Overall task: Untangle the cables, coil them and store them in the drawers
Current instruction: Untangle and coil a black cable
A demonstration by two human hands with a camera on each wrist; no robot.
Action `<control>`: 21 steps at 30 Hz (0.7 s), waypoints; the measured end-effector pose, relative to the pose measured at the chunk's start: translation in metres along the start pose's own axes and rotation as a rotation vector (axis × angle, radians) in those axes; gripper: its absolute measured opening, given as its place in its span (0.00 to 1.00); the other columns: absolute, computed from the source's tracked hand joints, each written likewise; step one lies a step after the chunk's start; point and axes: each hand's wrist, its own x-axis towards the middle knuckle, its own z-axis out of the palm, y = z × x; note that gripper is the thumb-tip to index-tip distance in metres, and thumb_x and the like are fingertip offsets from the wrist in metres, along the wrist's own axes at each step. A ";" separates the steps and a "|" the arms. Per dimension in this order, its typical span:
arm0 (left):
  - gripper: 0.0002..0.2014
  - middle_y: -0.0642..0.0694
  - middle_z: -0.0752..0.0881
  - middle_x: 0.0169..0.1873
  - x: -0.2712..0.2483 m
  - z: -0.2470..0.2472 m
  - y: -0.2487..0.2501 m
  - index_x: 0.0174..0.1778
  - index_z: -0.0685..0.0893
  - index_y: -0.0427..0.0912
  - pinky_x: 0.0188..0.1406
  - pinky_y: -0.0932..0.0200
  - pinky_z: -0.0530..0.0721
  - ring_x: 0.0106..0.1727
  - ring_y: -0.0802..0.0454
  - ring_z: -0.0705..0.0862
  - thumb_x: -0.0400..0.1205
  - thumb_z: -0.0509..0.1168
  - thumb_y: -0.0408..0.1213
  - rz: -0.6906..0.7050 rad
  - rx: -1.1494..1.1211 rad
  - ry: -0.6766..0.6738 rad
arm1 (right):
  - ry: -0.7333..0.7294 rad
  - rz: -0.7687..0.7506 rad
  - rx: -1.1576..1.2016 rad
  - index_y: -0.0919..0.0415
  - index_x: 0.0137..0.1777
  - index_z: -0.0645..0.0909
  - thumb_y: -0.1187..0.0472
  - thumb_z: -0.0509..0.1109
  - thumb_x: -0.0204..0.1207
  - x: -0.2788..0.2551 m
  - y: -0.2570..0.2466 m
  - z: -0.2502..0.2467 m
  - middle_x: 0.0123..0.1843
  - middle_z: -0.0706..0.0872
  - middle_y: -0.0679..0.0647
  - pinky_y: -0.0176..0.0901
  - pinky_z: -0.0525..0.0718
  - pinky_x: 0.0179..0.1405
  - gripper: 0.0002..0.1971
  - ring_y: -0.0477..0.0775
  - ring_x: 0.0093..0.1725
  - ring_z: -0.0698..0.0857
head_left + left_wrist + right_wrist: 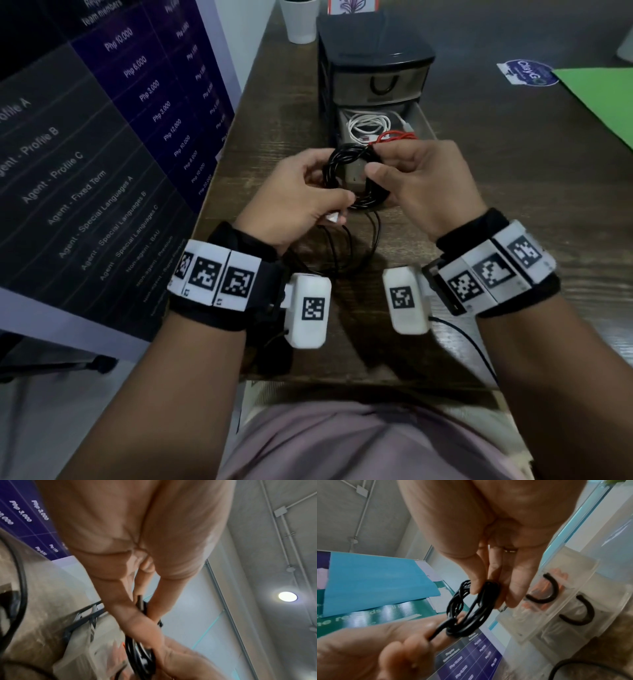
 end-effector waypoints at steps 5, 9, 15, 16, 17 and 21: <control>0.28 0.38 0.85 0.51 0.002 -0.007 0.010 0.76 0.74 0.36 0.35 0.65 0.89 0.33 0.50 0.88 0.80 0.67 0.17 -0.068 0.004 0.046 | 0.048 0.043 -0.062 0.61 0.65 0.85 0.60 0.78 0.75 0.014 0.007 -0.007 0.54 0.92 0.54 0.57 0.88 0.61 0.18 0.50 0.55 0.90; 0.26 0.34 0.88 0.49 0.008 -0.011 0.007 0.76 0.75 0.36 0.34 0.66 0.88 0.34 0.51 0.89 0.81 0.67 0.20 -0.087 0.106 0.044 | 0.017 0.049 -0.176 0.58 0.64 0.86 0.60 0.78 0.75 0.019 0.010 -0.008 0.55 0.91 0.53 0.55 0.88 0.61 0.17 0.49 0.55 0.90; 0.12 0.42 0.89 0.38 0.006 -0.055 0.015 0.63 0.83 0.40 0.32 0.66 0.87 0.28 0.58 0.87 0.86 0.62 0.27 -0.014 0.314 0.255 | 0.139 0.042 -0.342 0.54 0.61 0.89 0.60 0.77 0.75 0.025 0.016 -0.042 0.51 0.91 0.48 0.36 0.83 0.57 0.14 0.42 0.51 0.88; 0.11 0.45 0.90 0.37 0.005 -0.061 0.016 0.61 0.84 0.43 0.33 0.65 0.87 0.29 0.59 0.86 0.87 0.62 0.29 0.031 0.345 0.284 | 0.149 0.046 -0.353 0.54 0.61 0.89 0.61 0.76 0.76 0.026 0.014 -0.047 0.50 0.91 0.48 0.33 0.82 0.54 0.14 0.40 0.49 0.87; 0.10 0.48 0.90 0.37 0.005 -0.063 0.016 0.59 0.85 0.46 0.35 0.64 0.87 0.30 0.59 0.85 0.86 0.63 0.30 0.076 0.357 0.301 | 0.156 0.044 -0.356 0.54 0.61 0.89 0.61 0.76 0.76 0.027 0.013 -0.051 0.49 0.91 0.47 0.33 0.81 0.53 0.14 0.39 0.47 0.86; 0.11 0.50 0.90 0.39 0.014 -0.048 0.023 0.54 0.86 0.48 0.36 0.65 0.86 0.31 0.62 0.83 0.85 0.63 0.28 0.206 0.340 0.344 | 0.127 0.019 -0.346 0.58 0.62 0.88 0.61 0.77 0.75 0.037 0.002 -0.052 0.48 0.90 0.51 0.47 0.86 0.62 0.15 0.45 0.48 0.88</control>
